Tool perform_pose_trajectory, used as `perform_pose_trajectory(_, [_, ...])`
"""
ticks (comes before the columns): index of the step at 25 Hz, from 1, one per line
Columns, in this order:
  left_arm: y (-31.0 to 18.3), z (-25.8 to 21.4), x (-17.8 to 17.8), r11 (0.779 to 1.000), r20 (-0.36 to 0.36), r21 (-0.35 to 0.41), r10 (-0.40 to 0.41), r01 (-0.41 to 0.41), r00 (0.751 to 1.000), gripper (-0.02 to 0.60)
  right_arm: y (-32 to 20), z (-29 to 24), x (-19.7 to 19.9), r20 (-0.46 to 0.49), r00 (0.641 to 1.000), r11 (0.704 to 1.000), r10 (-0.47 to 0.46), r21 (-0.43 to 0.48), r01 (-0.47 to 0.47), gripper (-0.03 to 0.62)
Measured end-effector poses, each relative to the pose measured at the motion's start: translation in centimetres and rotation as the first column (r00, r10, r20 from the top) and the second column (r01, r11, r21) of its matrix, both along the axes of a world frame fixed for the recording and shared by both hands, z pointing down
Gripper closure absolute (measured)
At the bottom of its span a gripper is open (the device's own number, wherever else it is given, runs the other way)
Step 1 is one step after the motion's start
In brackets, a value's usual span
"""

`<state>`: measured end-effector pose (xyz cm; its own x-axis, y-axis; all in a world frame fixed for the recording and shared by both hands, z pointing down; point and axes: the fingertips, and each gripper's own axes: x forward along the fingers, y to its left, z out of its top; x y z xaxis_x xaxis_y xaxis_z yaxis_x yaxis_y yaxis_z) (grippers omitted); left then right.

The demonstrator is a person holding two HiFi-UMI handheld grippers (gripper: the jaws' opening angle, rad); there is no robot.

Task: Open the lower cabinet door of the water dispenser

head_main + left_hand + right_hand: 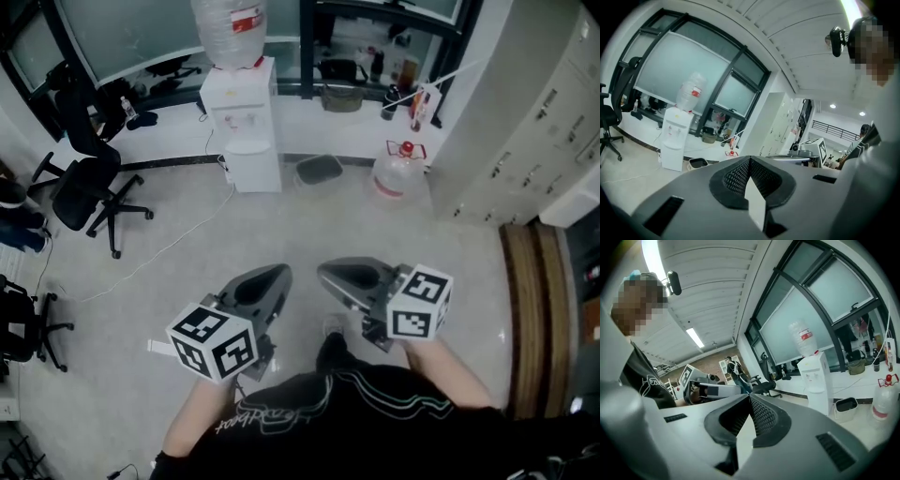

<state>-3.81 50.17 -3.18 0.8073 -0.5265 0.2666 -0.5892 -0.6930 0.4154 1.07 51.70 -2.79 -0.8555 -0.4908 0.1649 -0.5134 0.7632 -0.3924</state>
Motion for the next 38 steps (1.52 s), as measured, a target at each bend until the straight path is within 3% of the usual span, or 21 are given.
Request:
perform_pose_trajectory(11, [-15.3,5.0,10.0,0.993,0.037,-0.121,-0.005,0.010,0.999,0.581,-15.2,3.6,9.4,0.024,1.000,0.997,0.016,-0.076,-0.014,0.582])
perform_pose_trajectory(17, [-21.6,7.6,13.1,0.988,0.063,-0.153,-0.029,0.038,0.998,0.581,-21.7,5.9,12.4,0.002,1.000,0.996,0.000,-0.085,0.000,0.582])
perform_pose_trajectory(24, [-26.6,12.2,12.7,0.966,0.062,-0.236,-0.093,0.105,0.994,0.581,-26.4,10.3,12.3,-0.063,0.997,0.992,-0.043,-0.121,0.035,0.582])
perform_pose_trajectory(27, [-28.8,14.1,12.2,0.955,0.060,-0.270,-0.108,0.121,0.992,0.581,-28.5,12.3,11.7,-0.046,0.997,0.984,-0.055,-0.173,0.046,0.582])
perform_pose_trajectory(30, [-30.8,16.2,11.8,0.947,0.061,-0.298,-0.110,0.123,0.992,0.581,-30.9,14.2,11.1,-0.034,0.998,0.972,-0.056,-0.231,0.046,0.582])
perform_pose_trajectory(35, [-36.4,18.9,12.0,0.932,0.046,-0.348,-0.088,0.098,0.995,0.581,-37.1,15.7,10.8,-0.050,0.998,0.971,-0.035,-0.236,0.022,0.582])
perform_pose_trajectory(38, [-40.5,20.3,12.0,0.936,0.072,-0.340,-0.068,0.089,0.995,0.581,-41.4,17.2,11.1,-0.056,0.998,0.968,-0.004,-0.250,-0.010,0.582])
